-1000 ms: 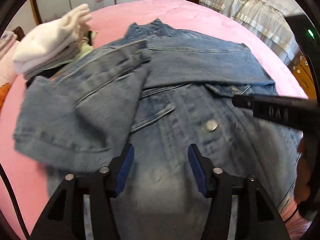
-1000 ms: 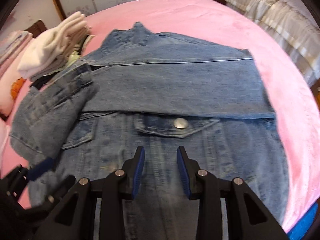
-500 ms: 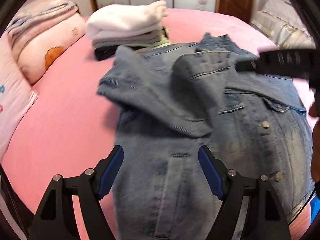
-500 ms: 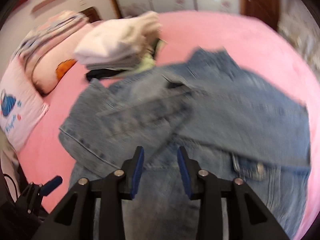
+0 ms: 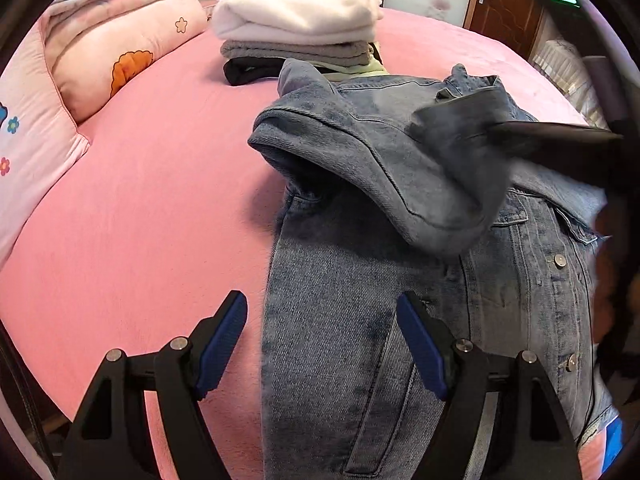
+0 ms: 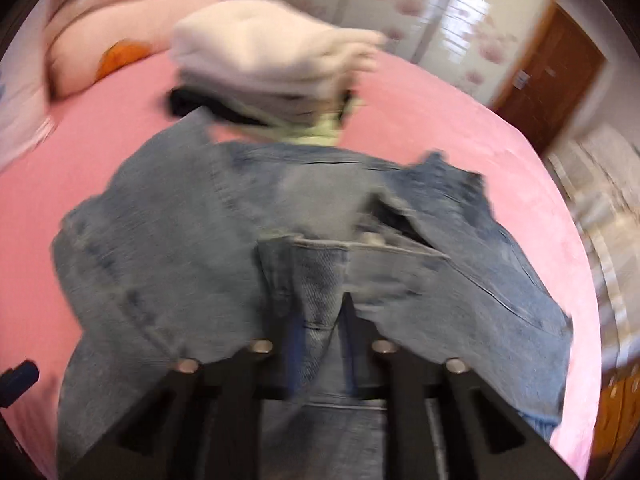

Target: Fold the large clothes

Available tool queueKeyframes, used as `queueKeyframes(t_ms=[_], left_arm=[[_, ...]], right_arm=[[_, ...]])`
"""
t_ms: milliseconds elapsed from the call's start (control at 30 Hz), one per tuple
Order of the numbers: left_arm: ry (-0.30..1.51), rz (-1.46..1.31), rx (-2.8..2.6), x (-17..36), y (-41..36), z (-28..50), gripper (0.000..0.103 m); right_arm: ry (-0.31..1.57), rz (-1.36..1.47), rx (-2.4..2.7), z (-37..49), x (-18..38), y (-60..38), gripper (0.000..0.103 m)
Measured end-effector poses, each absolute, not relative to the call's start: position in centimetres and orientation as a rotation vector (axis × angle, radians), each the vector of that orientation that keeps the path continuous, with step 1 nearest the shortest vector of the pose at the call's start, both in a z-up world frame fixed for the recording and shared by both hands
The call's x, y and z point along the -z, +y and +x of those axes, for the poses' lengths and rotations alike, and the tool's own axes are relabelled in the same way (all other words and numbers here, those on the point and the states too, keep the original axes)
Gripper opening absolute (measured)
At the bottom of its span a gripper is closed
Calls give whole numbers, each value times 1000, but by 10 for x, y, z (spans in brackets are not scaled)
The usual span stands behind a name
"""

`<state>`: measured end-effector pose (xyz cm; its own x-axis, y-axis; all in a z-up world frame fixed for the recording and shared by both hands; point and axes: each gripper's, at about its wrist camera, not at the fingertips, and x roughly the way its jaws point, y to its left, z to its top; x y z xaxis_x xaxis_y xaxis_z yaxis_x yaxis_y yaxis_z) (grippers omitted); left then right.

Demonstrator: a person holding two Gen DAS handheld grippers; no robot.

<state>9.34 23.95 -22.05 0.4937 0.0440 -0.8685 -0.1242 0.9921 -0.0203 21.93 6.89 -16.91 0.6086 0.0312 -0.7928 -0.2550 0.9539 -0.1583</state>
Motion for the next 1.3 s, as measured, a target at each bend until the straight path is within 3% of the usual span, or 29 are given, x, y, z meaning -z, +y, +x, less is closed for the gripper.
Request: queueKeyframes(t_ms=[200, 333, 533, 833, 900, 933, 1000, 1200, 1233, 1300], left_arm=[[1070, -78, -81, 228, 228, 95, 76], [1087, -62, -68, 234, 220, 105, 76], [1086, 67, -121, 244, 208, 120, 76], [1073, 126, -228, 248, 230, 160, 76], [1072, 103, -246, 245, 236, 170, 76], [1071, 86, -260, 244, 241, 175, 76], [1084, 43, -300, 243, 250, 187, 76], [1125, -62, -375, 248, 268, 211, 76], [1133, -81, -380, 251, 270, 213, 72], [1141, -123, -369, 253, 272, 216, 54]], right_arm=[[1044, -14, -88, 197, 184, -51, 16], [1183, 182, -172, 183, 214, -100, 32], [1171, 424, -254, 192, 223, -140, 44], [1196, 571, -402, 242, 251, -152, 46], [1184, 531, -410, 244, 249, -148, 41], [1181, 514, -413, 244, 248, -146, 29], [1206, 507, -457, 245, 247, -141, 16], [1148, 293, -486, 229, 212, -117, 11], [1119, 252, -485, 229, 202, -114, 11], [1028, 159, -470, 234, 174, -106, 10]])
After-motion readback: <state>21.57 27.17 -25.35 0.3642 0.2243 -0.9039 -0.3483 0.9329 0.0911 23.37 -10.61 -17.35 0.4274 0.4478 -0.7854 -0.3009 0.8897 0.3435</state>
